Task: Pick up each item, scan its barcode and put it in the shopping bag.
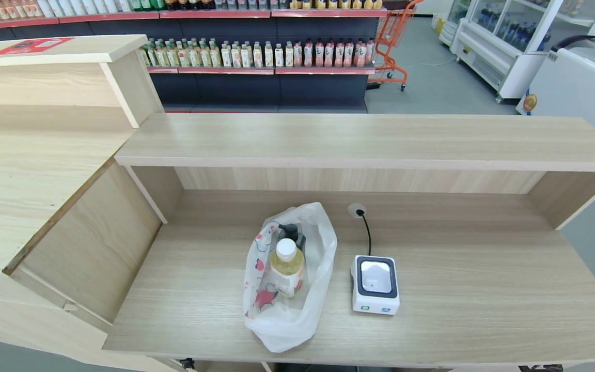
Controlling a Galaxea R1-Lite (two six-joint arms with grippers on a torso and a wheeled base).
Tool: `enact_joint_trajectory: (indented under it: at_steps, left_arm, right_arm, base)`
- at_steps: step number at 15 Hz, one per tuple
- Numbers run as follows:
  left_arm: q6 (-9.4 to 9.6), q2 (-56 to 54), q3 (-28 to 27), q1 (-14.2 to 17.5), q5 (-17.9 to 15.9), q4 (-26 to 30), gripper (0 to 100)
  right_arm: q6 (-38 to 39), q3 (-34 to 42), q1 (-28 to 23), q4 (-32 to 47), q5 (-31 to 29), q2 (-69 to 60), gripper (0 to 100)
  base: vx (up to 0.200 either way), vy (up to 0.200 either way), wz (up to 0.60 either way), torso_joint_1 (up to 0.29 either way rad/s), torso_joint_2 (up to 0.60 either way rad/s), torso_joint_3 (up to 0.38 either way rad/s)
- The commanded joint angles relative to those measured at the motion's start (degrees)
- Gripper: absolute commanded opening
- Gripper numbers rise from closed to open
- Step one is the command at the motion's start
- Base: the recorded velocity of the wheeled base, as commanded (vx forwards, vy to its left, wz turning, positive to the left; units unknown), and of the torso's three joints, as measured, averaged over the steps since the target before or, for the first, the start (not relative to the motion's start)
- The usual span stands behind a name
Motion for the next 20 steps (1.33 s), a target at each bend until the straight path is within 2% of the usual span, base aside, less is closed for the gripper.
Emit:
enact_joint_trajectory:
  at_steps: [1, 2, 11, 17, 20]
  left_arm:
    - [0.04, 0.1, 0.0, 0.0, 0.0, 0.0, 100]
    - [0.04, 0.1, 0.0, 0.0, 0.0, 0.0, 100]
    - [0.04, 0.0, 0.0, 0.0, 0.0, 0.0, 100]
    - [0.22, 0.1, 0.0, 0.0, -0.1, 0.0, 100]
    - [0.22, 0.1, 0.0, 0.0, 0.0, 0.0, 100]
  right_arm:
    - [0.0, 0.0, 0.0, 0.0, 0.0, 0.2, 100]
    - [0.0, 0.0, 0.0, 0.0, 0.1, 0.2, 100]
    - [0.0, 0.0, 0.0, 0.0, 0.0, 0.2, 100]
    - [0.1, 0.0, 0.0, 0.0, 0.1, 0.2, 100]
    - [0.1, 0.0, 0.0, 0.0, 0.1, 0.2, 100]
  base:
    - [0.0, 0.0, 0.0, 0.0, 0.0, 0.0]
    - [0.0, 0.0, 0.0, 0.0, 0.0, 0.0]
    - [0.0, -0.2, 0.0, 0.004, 0.0, -0.002]
    - [0.0, 0.0, 0.0, 0.0, 0.0, 0.0]
    - [0.2, 0.0, 0.0, 0.002, 0.0, 0.006]
